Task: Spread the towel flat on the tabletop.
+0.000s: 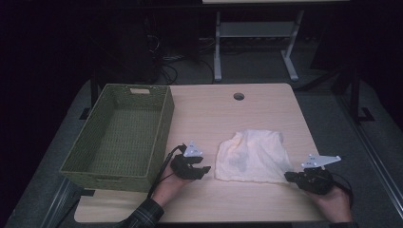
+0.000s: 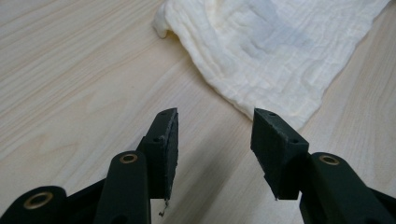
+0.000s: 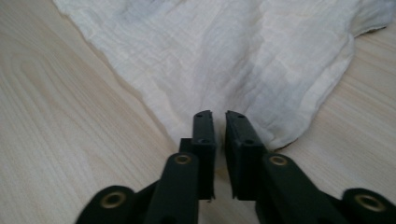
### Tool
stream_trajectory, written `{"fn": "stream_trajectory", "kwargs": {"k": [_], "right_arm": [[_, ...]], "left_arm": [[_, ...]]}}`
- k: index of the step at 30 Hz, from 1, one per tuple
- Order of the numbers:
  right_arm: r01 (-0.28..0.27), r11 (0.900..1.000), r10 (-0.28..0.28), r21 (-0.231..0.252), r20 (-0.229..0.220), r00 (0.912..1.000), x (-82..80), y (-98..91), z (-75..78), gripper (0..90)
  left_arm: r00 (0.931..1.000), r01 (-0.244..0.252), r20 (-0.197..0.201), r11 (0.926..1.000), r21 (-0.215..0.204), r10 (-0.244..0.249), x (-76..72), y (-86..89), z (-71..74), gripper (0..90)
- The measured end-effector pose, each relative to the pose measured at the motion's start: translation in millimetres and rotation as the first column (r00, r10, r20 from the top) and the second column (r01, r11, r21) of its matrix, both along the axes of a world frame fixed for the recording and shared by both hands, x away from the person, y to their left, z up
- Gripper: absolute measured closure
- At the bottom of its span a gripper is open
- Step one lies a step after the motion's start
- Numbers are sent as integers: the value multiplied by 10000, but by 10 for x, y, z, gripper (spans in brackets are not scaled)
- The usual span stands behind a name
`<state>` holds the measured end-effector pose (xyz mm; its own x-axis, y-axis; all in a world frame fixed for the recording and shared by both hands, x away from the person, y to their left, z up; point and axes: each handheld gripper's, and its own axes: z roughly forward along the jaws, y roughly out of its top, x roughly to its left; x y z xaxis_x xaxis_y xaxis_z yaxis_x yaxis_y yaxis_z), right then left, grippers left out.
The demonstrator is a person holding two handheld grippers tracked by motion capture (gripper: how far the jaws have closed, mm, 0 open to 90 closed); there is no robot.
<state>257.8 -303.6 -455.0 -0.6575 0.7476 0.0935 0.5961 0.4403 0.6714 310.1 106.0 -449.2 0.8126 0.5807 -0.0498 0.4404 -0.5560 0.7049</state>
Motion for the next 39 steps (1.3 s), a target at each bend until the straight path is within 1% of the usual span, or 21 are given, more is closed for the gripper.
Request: {"fn": "stream_trajectory", "kwargs": {"k": [1, 2, 5, 7, 10, 12, 14, 15, 16, 17, 20, 22, 25, 27, 30, 31, 32, 33, 36, 37, 39], "right_arm": [[-64, 10000, 64, -4, 32, 10000, 9, -6, 10, 779], [-36, 10000, 36, 16, 181, 9998, 17, -4, 23, 751], [-5, 10000, 3, 67, 254, 9997, 81, 20, 39, 733], [-11, 10000, 10, 33, 146, 9999, 145, 44, 30, 743], [-56, 10000, 56, 6, 209, 9998, 249, 81, 23, 771], [10, 9999, -8, -115, 233, 9997, 321, 90, 21, 766], [183, 9996, -176, -195, 321, 9993, 393, 79, 14, 758], [289, 9994, -283, -187, 282, 9992, 426, 68, 12, 758], [336, 9992, -329, -199, 319, 9989, 468, 52, 5, 749], [428, 9989, -423, -187, 253, 9988, 509, 41, -5, 748], [645, 9971, -638, -410, 174, 9978, 626, 23, -55, 711], [806, 9953, -796, -535, 204, 9966, 688, 12, -76, 683], [1116, 9915, -1097, -665, 319, 9935, 768, -10, -102, 632], [1317, 9891, -1306, -659, 210, 9912, 808, -23, -117, 614], [1350, 9895, -1343, -513, 183, 9908, 842, -42, -125, 629], [1341, 9899, -1337, -462, 124, 9909, 843, -45, -126, 650], [1308, 9906, -1306, -411, 75, 9914, 843, -47, -126, 662], [1288, 9909, -1286, -396, 68, 9917, 840, -45, -125, 683], [1127, 9930, -1125, -348, 76, 9936, 837, -42, -126, 752], [1130, 9931, -1131, -313, -22, 9936, 832, -40, -124, 780], [1039, 9941, -1038, -323, 42, 9946, 830, -37, -124, 826]], "left_arm": [[10000, 30, -4, 10000, -29, -30, -1, -13, 3, 508], [10000, 80, -25, 10000, -56, -80, 2, -30, 6, 513], [9996, 282, -13, 9995, -112, -282, 24, -107, 16, 536], [9993, 383, 15, 9989, -258, -382, 48, -171, 22, 559], [9984, 551, 114, 9981, -294, -547, 104, -261, 32, 602], [9983, 570, 84, 9980, -265, -568, 149, -310, 30, 615], [9984, 569, 85, 9981, -243, -567, 190, -354, 21, 614], [9983, 565, 116, 9981, -248, -563, 210, -377, 16, 614], [9983, 555, 203, 9982, -232, -551, 229, -398, 11, 614], [9984, 538, 193, 9985, -125, -536, 254, -420, 5, 614], [9985, 425, 333, 9991, 54, -426, 329, -480, -19, 607], [9990, 167, 405, 9998, 70, -170, 392, -503, -32, 581], [9993, -92, 360, 9998, 194, 85, 487, -518, -60, 548], [9993, -208, 310, 9996, 188, 202, 538, -518, -79, 537], [9993, -268, 276, 9994, 235, 261, 586, -537, -104, 547], [9995, -222, 242, 9995, 205, 217, 597, -539, -111, 575], [9997, -210, 144, 9995, 235, 207, 604, -549, -119, 596], [9998, -148, 136, 9994, 322, 144, 613, -560, -127, 621], [10000, -58, 50, 9991, 411, 56, 625, -588, -136, 725], [10000, -34, 72, 9990, 446, 31, 625, -593, -133, 779], [10000, 28, 13, 9992, 407, -29, 628, -594, -121, 877]]}}
